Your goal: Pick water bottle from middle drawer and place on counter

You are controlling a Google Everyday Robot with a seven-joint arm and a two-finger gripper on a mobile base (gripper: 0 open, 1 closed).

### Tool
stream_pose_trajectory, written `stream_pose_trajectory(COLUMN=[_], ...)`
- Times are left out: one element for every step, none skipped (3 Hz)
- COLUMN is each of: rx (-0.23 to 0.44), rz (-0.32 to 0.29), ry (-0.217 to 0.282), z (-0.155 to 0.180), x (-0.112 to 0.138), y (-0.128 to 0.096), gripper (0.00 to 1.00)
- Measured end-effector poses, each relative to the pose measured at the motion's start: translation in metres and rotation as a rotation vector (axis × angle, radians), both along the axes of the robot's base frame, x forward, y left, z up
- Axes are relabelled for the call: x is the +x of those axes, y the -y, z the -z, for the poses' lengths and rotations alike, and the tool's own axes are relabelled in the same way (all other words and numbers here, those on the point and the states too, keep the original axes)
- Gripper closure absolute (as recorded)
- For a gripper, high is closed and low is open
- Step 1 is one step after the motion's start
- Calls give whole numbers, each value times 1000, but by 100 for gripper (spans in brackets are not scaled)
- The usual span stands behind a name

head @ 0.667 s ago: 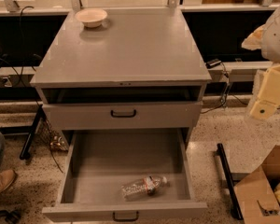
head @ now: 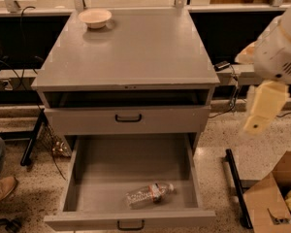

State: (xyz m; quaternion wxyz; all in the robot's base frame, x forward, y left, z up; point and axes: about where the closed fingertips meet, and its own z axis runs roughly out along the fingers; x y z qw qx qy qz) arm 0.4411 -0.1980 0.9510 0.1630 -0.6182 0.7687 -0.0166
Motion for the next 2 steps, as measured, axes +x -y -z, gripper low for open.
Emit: stream_pose_trajectory(rx=[72,150], rz=[-51,-90], ry=[-59,-140], z=[48,98], x=[3,-3], y=[-26,-51], gripper=[0,0])
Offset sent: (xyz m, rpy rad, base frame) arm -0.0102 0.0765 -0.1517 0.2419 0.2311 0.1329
